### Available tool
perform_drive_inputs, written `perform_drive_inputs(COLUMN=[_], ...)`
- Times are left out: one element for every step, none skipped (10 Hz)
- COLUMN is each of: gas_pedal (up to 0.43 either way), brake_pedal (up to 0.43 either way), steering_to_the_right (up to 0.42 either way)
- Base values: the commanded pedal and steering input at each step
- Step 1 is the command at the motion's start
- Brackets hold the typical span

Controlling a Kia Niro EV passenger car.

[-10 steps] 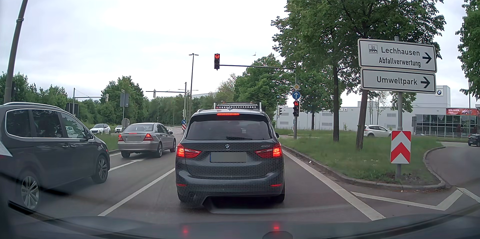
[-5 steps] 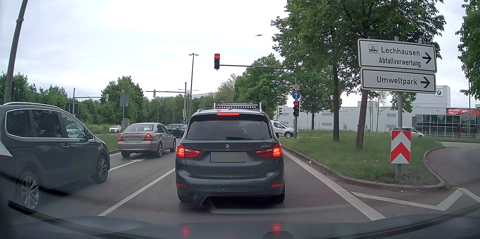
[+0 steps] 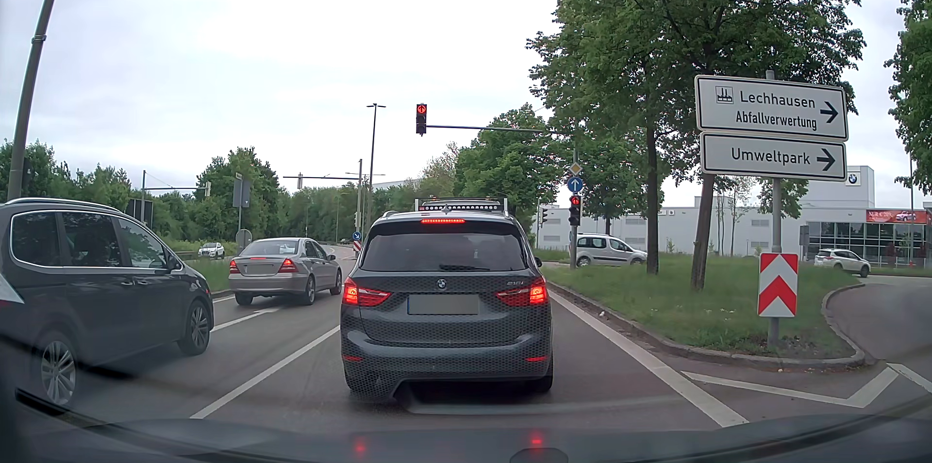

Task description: Follow the waypoints while adhering to traffic rules and regulations

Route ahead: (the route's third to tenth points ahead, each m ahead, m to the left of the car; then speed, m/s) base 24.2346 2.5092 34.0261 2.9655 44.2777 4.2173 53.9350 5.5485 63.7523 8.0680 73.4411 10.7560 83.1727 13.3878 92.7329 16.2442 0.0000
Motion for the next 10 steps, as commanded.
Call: perform_drive_inputs(gas_pedal=[0.0,0.0,0.0,0.0,0.0,0.0,0.0,0.0,0.0,0.0], brake_pedal=[0.238,0.238,0.238,0.238,0.238,0.238,0.238,0.238,0.238,0.238], steering_to_the_right=[-0.011,-0.011,-0.011,-0.011,-0.011,-0.011,-0.011,-0.011,-0.011,-0.011])
